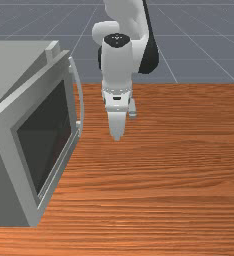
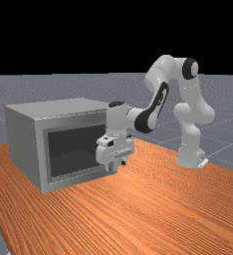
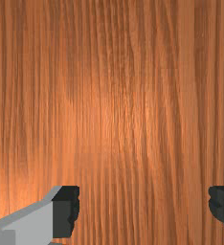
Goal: Open the microwave
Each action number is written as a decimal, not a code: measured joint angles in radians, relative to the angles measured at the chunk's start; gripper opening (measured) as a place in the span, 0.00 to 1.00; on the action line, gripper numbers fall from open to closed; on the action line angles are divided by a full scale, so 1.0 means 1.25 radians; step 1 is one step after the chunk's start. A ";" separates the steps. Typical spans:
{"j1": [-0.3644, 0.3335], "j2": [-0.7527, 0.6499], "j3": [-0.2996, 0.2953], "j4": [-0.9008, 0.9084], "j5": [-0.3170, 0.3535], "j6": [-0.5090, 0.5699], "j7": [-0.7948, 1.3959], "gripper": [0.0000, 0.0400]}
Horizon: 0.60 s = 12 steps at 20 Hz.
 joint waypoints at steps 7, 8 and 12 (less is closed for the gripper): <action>0.013 -0.161 -0.049 -0.042 0.012 -0.180 0.354 0.33; 0.010 -0.221 -0.065 -0.039 0.020 -0.221 0.524 0.20; 0.004 -0.291 -0.086 -0.057 0.039 -0.262 1.094 0.03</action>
